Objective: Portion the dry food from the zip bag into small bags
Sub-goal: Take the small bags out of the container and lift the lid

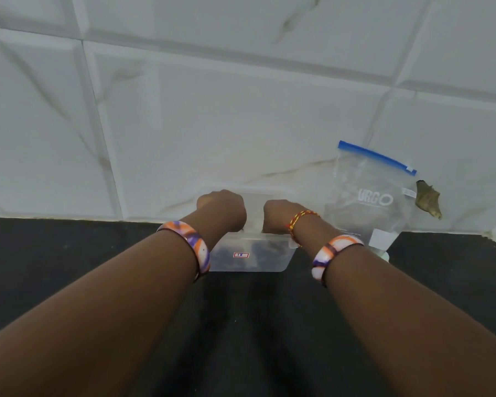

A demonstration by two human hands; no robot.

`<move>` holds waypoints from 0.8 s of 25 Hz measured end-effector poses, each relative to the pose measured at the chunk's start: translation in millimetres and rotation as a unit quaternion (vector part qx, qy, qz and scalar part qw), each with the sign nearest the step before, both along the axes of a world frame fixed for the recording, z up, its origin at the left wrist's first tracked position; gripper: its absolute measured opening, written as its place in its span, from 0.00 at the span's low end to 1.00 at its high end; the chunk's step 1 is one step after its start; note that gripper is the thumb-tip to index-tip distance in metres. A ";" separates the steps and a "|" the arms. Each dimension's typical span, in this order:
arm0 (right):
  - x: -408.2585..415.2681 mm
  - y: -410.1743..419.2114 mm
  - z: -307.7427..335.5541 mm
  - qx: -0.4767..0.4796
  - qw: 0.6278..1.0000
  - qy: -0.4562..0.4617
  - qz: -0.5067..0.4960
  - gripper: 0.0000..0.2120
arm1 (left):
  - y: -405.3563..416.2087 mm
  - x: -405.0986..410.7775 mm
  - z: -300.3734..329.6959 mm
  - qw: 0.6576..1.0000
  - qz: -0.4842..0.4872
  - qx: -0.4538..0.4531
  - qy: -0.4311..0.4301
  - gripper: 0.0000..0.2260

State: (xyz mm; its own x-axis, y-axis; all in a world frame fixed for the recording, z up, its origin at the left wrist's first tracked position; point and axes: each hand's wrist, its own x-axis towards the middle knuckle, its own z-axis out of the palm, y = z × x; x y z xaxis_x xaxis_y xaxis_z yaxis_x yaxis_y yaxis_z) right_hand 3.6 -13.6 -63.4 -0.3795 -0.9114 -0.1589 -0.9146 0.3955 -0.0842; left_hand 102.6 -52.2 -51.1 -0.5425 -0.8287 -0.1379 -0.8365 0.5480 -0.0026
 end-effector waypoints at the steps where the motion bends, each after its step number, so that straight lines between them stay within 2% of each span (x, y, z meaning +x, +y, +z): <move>1: -1.3 3.6 0.7 -0.025 0.999 -0.028 -0.008 0.10 | 3.3 0.2 3.1 1.000 -0.001 -0.012 0.027 0.12; 3: -4.0 15.9 11.3 -0.121 0.988 -0.093 -0.037 0.10 | 12.0 -0.6 13.3 0.994 -0.001 -0.032 0.103 0.10; 5: -4.7 35.2 25.7 -0.180 0.971 -0.150 -0.056 0.11 | 25.3 -3.8 22.0 0.985 -0.009 -0.009 0.174 0.09; 8: -7.4 82.6 45.4 -0.203 0.949 -0.228 -0.076 0.10 | 59.1 -11.2 33.0 0.965 -0.032 0.112 0.234 0.06; 10: -14.4 115.8 48.4 -0.204 0.943 -0.245 -0.097 0.09 | 87.5 -17.8 35.4 0.951 -0.045 0.189 0.240 0.08; 14: -47.6 200.8 36.8 -0.176 0.942 -0.242 -0.150 0.05 | 154.4 -37.4 23.0 0.932 -0.053 0.299 0.199 0.06; 18: -107.2 301.0 4.6 -0.100 0.966 -0.093 -0.221 0.11 | 209.7 -58.9 -7.9 0.907 -0.019 0.401 0.125 0.11; 20: -129.1 346.3 -14.0 -0.069 0.956 -0.087 -0.271 0.09 | 230.4 -68.7 -21.4 0.898 0.012 0.420 0.134 0.10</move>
State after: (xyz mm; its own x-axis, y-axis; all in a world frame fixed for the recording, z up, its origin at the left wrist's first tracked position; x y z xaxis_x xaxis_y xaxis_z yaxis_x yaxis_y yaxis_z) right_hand -125.5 332.7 -77.4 -0.7814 -0.6046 -0.1547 -0.5453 0.7820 -0.3018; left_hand 34.0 178.2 -72.5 -0.6321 -0.5062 -0.5867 -0.7575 0.2442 0.6055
